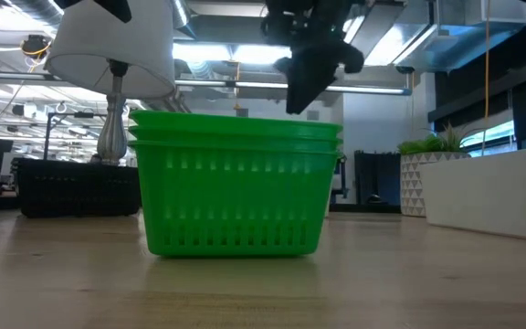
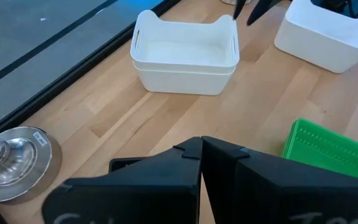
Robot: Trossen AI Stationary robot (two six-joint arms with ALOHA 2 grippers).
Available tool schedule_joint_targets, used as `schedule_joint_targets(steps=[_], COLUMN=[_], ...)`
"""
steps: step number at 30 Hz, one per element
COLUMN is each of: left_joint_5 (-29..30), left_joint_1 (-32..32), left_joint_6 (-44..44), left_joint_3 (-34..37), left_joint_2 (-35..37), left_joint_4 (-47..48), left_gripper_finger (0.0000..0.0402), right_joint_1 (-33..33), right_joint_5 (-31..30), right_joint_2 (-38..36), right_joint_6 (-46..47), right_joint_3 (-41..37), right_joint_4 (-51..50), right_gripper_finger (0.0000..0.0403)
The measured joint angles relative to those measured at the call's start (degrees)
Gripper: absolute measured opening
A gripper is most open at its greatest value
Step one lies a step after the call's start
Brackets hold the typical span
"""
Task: Stack baskets by color
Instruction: Stack the right white bin on the other white bins
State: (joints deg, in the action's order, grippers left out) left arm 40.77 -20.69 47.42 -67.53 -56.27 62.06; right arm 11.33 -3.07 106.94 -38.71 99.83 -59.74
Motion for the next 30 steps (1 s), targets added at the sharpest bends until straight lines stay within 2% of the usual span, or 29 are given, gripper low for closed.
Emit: schedule_joint_targets(steps=[3, 6, 14, 18, 23, 30], left_joint_5=[-0.02, -0.47, -3.26, -6.01, -7.72, -8.43], left_joint_1=[0.0, 0.0, 0.0, 0.0, 0.0, 0.08], left_joint_6=[0.0, 0.0, -0.61, -5.21, -14.96, -23.67], left_joint_3=[0.0, 0.0, 0.0, 0.0, 0.0, -0.01], left_joint_2=[0.0, 0.0, 0.0, 0.0, 0.0, -1.22], left_joint_4=[-0.02, 0.0, 0.22, -1.74, -9.9, -17.71], left_gripper_finger=[0.0, 0.0, 0.0, 0.0, 0.0, 0.0], right_joint_1=[-0.02, -0.41, -1.09, -1.77, -2.54, -2.8], right_joint_5=[-0.15, 1.0, 15.39, 14.07, 13.71, 11.99], right_joint_2=[-0.86, -2.32, -7.68, -10.84, -14.86, -25.81], right_joint_6=[3.25, 5.78, 19.68, 24.05, 29.52, 37.69], right_joint_3=[0.09, 0.07, 0.07, 0.07, -1.0, -16.05], right_joint_4=[-1.12, -6.85, -17.03, -20.23, -24.26, -22.92], right_gripper_finger=[0.0105, 0.0105, 0.0105, 0.0105, 0.0105, 0.0105])
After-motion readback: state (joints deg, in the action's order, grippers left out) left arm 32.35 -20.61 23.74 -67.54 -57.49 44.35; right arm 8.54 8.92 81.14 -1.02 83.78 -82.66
